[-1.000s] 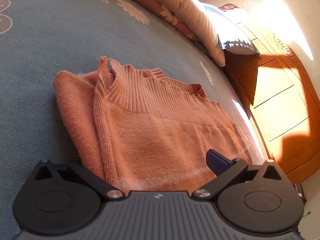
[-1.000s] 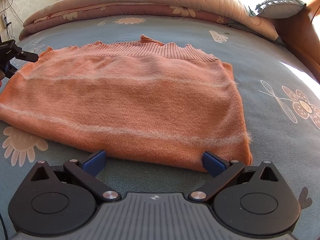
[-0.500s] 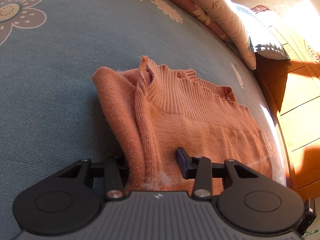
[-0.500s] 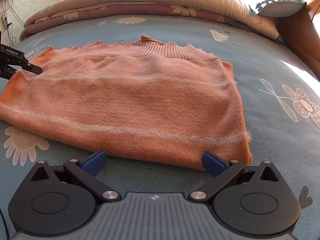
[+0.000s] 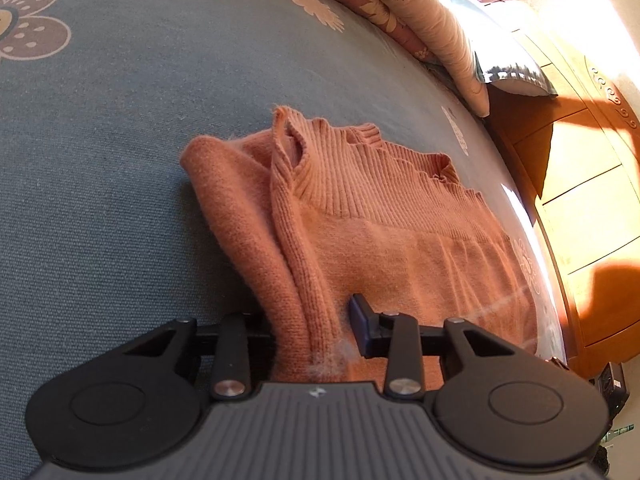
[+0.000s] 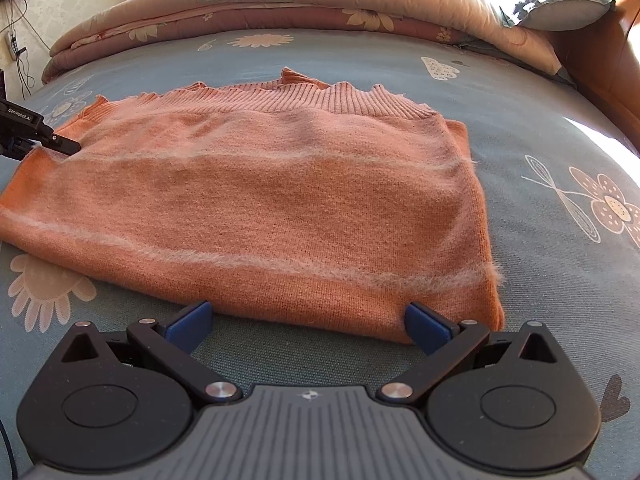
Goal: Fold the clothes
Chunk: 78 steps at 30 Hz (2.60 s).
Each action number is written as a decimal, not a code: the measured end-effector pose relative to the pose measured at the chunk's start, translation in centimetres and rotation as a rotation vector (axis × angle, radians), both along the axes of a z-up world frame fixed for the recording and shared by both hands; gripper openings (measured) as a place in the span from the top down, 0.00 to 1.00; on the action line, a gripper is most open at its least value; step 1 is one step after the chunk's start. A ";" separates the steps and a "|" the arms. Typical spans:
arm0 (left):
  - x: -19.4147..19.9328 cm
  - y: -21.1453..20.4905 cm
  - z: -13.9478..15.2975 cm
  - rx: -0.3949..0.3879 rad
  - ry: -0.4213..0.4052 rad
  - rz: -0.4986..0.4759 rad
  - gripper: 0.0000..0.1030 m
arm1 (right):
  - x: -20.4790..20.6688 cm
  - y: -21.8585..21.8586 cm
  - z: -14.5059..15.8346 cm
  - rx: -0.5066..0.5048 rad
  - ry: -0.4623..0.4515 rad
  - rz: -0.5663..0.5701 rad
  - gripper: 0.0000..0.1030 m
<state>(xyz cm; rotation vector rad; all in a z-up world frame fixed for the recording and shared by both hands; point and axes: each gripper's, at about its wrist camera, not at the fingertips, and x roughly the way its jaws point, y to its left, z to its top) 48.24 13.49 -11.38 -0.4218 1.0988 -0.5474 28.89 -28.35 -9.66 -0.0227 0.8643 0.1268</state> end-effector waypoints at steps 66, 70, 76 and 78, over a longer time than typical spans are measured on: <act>-1.4 -1.1 0.3 0.095 -0.069 0.039 0.66 | 3.3 -18.6 0.2 0.784 -0.070 -0.351 0.30; -1.4 -1.0 0.2 0.088 -0.072 0.040 0.66 | 7.6 -20.1 -2.4 0.865 0.037 -0.333 0.29; -1.3 -0.9 0.1 0.075 -0.070 0.036 0.66 | 13.0 -19.9 -2.7 0.890 0.068 -0.294 0.29; -1.3 -0.9 0.1 0.074 -0.067 0.037 0.66 | 14.4 -19.7 -2.9 0.899 0.070 -0.279 0.28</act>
